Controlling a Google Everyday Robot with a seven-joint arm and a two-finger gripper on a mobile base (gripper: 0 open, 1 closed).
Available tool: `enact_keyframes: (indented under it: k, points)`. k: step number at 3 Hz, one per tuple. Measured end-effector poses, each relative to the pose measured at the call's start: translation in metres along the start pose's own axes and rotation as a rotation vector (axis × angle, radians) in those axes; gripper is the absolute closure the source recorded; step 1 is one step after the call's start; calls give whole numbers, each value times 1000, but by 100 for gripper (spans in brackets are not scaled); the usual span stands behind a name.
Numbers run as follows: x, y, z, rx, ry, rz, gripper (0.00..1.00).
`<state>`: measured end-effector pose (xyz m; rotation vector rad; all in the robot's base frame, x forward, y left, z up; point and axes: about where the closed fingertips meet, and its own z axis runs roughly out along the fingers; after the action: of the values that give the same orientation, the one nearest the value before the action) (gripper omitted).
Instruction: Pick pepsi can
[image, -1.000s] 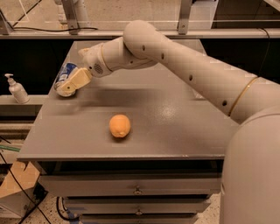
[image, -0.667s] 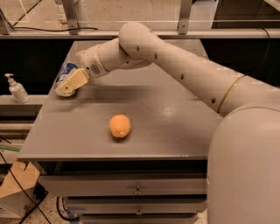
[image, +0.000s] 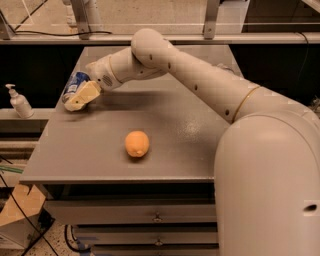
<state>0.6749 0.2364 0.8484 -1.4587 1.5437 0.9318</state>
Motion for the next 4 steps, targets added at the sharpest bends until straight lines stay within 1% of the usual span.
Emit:
enact_keyframes:
  k: [1,2,3,4]
  points:
    - [1,-1,1,-2,5,-8,18]
    - [-5,1,-3,1,3,-26,41]
    - [-20,5,-9,1,-9,-64,64]
    - [-55,11,-32,9,-61,-141,87]
